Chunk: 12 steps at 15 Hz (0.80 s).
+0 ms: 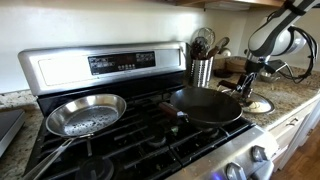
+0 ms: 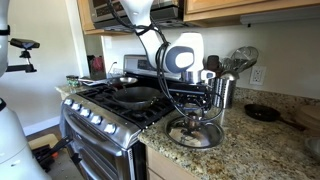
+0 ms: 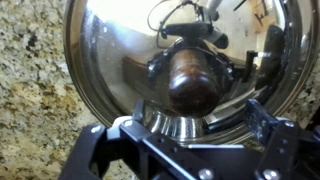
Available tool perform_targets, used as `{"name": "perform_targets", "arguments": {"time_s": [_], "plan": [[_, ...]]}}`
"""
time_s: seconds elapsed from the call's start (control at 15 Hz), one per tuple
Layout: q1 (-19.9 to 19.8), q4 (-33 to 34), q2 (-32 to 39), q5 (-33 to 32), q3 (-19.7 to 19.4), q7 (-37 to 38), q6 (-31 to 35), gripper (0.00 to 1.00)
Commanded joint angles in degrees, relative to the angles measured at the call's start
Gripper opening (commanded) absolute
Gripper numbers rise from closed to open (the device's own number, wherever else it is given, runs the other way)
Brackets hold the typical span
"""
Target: Place the lid on the wok
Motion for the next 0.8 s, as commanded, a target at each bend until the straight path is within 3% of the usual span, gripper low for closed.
{"name": "perform_targets", "arguments": {"time_s": [0.0, 0.27, 0.73], "plan": [[1.32, -0.29, -1.13, -4.08, -2.67, 3.5, -2.68, 1.0], [0.84, -0.28, -1.89, -4.32, -3.29, 4.99, -5.63, 1.0], [-0.91, 0.01, -0.89, 1.24, -0.17, 1.85, -5.23, 1.0]]}}
